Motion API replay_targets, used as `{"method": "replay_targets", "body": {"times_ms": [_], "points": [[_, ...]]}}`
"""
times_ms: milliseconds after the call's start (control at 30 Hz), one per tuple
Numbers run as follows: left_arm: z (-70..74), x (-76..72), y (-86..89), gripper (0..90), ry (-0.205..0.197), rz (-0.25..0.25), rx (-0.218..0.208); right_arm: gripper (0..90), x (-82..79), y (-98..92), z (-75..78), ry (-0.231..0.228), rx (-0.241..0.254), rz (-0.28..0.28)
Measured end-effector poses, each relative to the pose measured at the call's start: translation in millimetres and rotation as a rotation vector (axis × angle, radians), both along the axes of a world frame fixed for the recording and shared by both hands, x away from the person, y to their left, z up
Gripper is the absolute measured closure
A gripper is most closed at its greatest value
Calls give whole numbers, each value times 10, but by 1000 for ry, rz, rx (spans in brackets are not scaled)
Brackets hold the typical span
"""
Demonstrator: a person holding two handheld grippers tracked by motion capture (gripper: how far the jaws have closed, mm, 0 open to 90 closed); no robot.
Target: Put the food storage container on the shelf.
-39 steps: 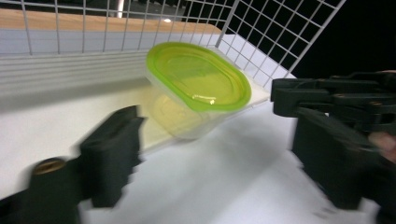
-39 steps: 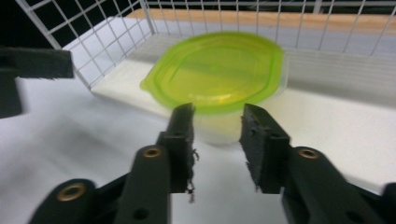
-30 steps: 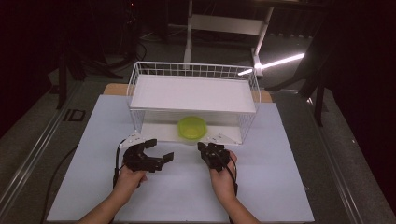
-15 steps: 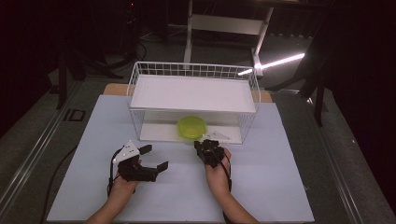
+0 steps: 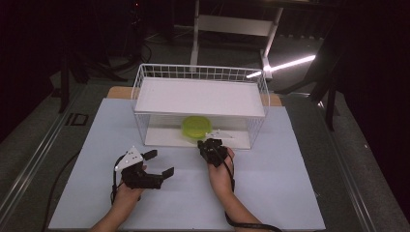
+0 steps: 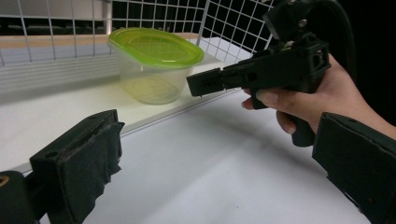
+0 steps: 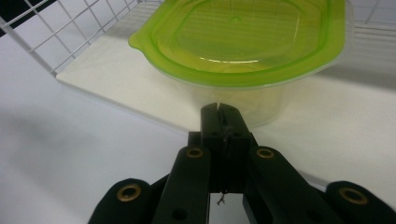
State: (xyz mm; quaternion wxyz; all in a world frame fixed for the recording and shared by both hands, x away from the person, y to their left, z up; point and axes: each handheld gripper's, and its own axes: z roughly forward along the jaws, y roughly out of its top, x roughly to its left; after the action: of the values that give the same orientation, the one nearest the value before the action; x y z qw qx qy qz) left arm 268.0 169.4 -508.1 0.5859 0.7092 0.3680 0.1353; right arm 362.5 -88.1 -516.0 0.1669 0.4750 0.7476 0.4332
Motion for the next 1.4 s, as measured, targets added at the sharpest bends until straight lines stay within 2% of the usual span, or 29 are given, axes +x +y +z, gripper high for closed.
{"method": "replay_targets", "body": {"times_ms": [67,367,600,767,867,1033,1167,1400], "points": [[-1,-3,9,23,-10,9,5,898,31,12,-4,0,-2,-6],[-15,9,30,23,-7,16,4,897,155,69,-13,8,-2,-24],[-10,17,65,22,-5,19,-23,897,267,123,5,19,-10,-32],[-18,31,85,23,-2,22,-24,895,293,140,6,26,-12,-24],[-28,41,90,23,4,16,-27,895,271,130,-5,26,-13,-18],[-34,49,85,23,0,5,-18,894,142,109,-32,18,-15,-2],[-28,48,67,23,1,0,-14,865,-22,98,-6,-1,-27,40],[-2,21,-4,23,-5,-23,6,779,-237,16,68,-15,-1,73]]}}
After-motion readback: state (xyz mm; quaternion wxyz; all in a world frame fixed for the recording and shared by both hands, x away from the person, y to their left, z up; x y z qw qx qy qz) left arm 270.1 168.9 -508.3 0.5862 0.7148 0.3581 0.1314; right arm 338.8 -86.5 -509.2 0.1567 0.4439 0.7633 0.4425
